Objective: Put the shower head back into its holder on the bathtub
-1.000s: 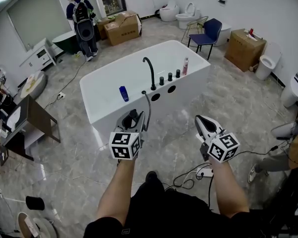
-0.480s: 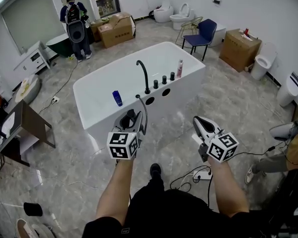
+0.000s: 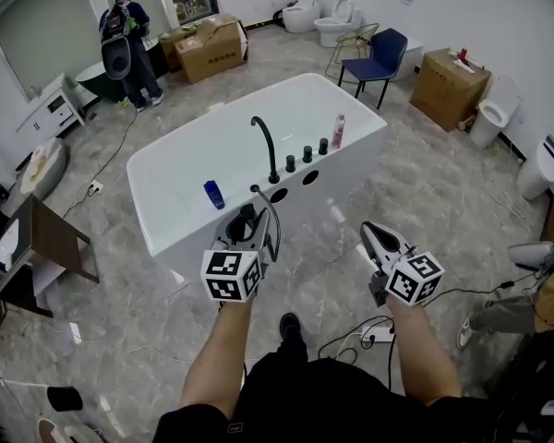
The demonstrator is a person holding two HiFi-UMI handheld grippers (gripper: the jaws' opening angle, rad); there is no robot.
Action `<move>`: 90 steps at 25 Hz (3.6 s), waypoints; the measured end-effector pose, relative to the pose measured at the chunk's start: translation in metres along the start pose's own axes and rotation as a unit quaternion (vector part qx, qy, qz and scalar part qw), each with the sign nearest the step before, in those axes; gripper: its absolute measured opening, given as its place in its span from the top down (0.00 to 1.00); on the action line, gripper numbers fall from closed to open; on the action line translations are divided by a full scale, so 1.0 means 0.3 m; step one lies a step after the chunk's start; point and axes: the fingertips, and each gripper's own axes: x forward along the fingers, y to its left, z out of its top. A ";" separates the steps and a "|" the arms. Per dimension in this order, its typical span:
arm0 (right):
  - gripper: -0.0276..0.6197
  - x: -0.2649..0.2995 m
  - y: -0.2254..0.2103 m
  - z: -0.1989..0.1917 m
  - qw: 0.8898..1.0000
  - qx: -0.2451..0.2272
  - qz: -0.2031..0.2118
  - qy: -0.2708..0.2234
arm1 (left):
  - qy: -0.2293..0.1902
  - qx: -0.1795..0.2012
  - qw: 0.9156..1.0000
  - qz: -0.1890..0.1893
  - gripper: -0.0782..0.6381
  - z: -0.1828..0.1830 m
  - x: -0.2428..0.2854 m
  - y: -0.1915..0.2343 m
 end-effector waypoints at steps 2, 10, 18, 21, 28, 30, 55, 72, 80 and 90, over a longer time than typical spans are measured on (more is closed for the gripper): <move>0.93 0.064 -0.021 -0.015 1.000 0.004 0.004 0.009 | -0.003 -0.002 1.000 0.000 0.70 0.006 0.045 0.035; 0.93 0.330 -0.067 0.046 0.999 0.001 0.021 0.028 | -0.006 -0.008 1.000 0.012 0.70 0.042 0.187 0.220; 0.93 0.514 -0.039 0.073 0.999 0.003 0.030 0.031 | -0.015 0.001 1.000 0.005 0.70 0.111 0.261 0.356; 0.93 0.537 -0.046 0.065 0.999 0.005 0.030 0.038 | -0.016 -0.001 1.000 0.005 0.70 0.113 0.270 0.376; 0.93 0.617 -0.081 0.104 0.998 0.006 0.042 0.038 | -0.009 -0.008 1.000 0.012 0.70 0.108 0.313 0.414; 0.93 0.640 -0.112 0.107 0.998 0.014 0.047 0.038 | -0.005 -0.009 1.000 0.018 0.70 0.105 0.338 0.422; 0.93 1.069 -0.511 0.132 0.959 0.052 0.247 0.127 | 0.033 -0.028 0.967 0.250 0.70 0.069 0.595 0.494; 0.93 1.252 -0.426 0.092 0.954 0.038 0.257 0.146 | -0.002 -0.008 0.966 0.259 0.70 0.178 0.597 0.710; 0.93 1.312 -0.336 0.059 0.948 0.030 0.275 0.156 | -0.017 0.012 0.964 0.267 0.70 0.261 0.548 0.802; 0.86 1.369 -0.203 -0.111 0.901 -0.016 0.361 0.242 | 0.000 -0.019 0.967 0.256 0.70 0.227 0.620 0.804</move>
